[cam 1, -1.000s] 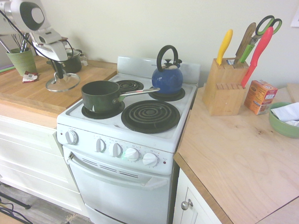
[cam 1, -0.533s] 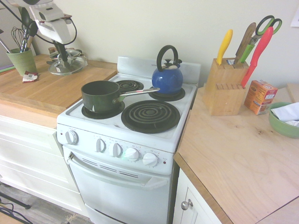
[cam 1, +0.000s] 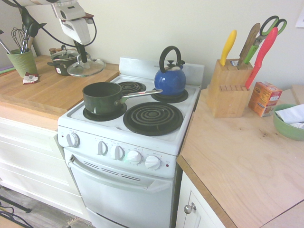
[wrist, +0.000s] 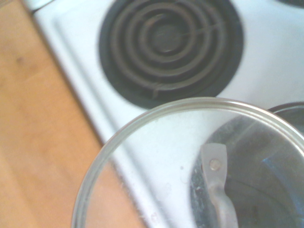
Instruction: Cover the lid of the pot
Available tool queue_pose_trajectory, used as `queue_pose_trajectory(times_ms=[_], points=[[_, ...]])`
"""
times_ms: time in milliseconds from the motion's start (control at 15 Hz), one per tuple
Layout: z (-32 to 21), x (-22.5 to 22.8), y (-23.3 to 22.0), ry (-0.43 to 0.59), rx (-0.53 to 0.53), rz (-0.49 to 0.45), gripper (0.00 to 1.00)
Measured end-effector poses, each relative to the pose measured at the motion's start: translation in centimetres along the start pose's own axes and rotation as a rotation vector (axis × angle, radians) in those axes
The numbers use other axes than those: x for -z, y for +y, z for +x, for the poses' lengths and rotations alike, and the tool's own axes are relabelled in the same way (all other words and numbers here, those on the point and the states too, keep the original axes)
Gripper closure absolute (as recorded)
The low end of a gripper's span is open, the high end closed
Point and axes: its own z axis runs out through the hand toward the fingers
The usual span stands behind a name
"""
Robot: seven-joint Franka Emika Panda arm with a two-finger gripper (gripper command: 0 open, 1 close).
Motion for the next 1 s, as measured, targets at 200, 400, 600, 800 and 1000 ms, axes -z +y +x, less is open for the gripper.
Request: queue_pose_trajectory(times_ms=[200,400,600,800,1000], points=[[2.5,-1.1,1.4,0.001,-0.033,-0.026,1.0],[5.0,-2.0,2.9,-0.001,-0.055,-0.039,1.0],[6.5,-3.2,3.9,-0.004,-0.068,-0.055,1.0],[6.2,-4.1,4.3,-0.006,-0.064,-0.064,1.0],[6.1,-4.3,4.4,-0.007,-0.063,-0.068,1.0]])
